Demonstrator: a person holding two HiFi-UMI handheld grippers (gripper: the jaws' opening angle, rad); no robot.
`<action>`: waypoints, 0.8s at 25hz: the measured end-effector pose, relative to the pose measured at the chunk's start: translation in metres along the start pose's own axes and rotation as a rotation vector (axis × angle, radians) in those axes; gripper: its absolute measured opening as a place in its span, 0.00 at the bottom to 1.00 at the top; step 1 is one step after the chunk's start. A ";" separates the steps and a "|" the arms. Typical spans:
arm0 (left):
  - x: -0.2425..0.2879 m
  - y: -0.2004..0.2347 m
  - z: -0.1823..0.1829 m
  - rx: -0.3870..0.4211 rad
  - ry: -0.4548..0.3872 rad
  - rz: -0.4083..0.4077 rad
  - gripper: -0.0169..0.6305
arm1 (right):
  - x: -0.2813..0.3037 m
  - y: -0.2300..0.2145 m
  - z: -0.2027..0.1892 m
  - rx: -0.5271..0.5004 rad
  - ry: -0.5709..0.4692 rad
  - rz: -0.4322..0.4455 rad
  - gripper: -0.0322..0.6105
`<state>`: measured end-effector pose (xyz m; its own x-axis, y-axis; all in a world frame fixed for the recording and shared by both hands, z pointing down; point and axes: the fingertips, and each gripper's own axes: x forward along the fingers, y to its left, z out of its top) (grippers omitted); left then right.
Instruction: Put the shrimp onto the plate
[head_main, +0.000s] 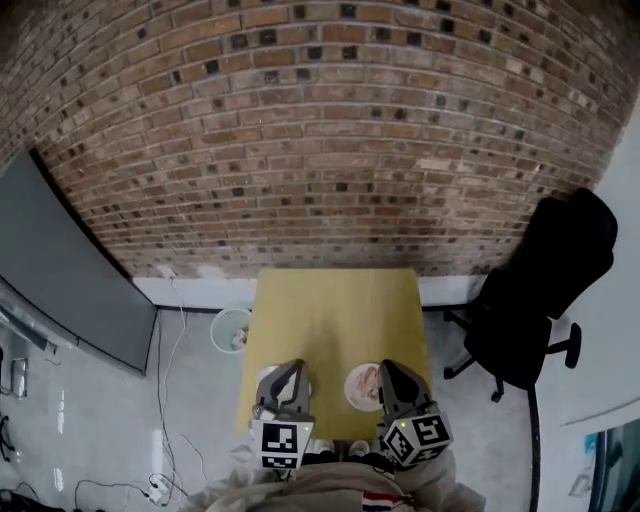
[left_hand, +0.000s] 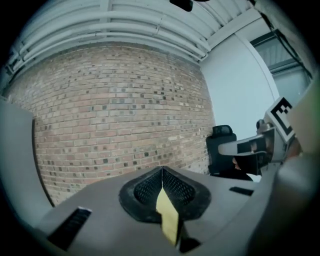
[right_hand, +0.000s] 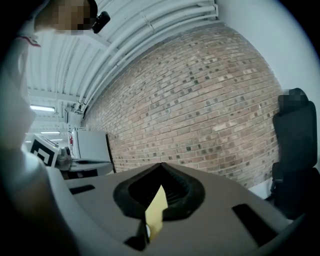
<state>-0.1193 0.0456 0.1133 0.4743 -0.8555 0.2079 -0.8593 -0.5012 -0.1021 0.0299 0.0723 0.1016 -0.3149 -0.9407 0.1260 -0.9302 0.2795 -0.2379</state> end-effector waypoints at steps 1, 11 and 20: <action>0.000 -0.001 0.010 0.002 -0.020 0.004 0.05 | -0.001 -0.001 0.007 -0.007 -0.012 0.004 0.09; -0.004 -0.019 0.060 -0.018 -0.106 0.018 0.05 | -0.018 -0.011 0.047 -0.030 -0.047 0.023 0.09; 0.016 -0.017 0.077 -0.023 -0.148 0.016 0.05 | -0.008 -0.015 0.061 -0.048 -0.072 0.035 0.09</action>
<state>-0.0826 0.0302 0.0436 0.4818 -0.8742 0.0608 -0.8705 -0.4854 -0.0815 0.0575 0.0641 0.0456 -0.3343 -0.9412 0.0483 -0.9275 0.3195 -0.1941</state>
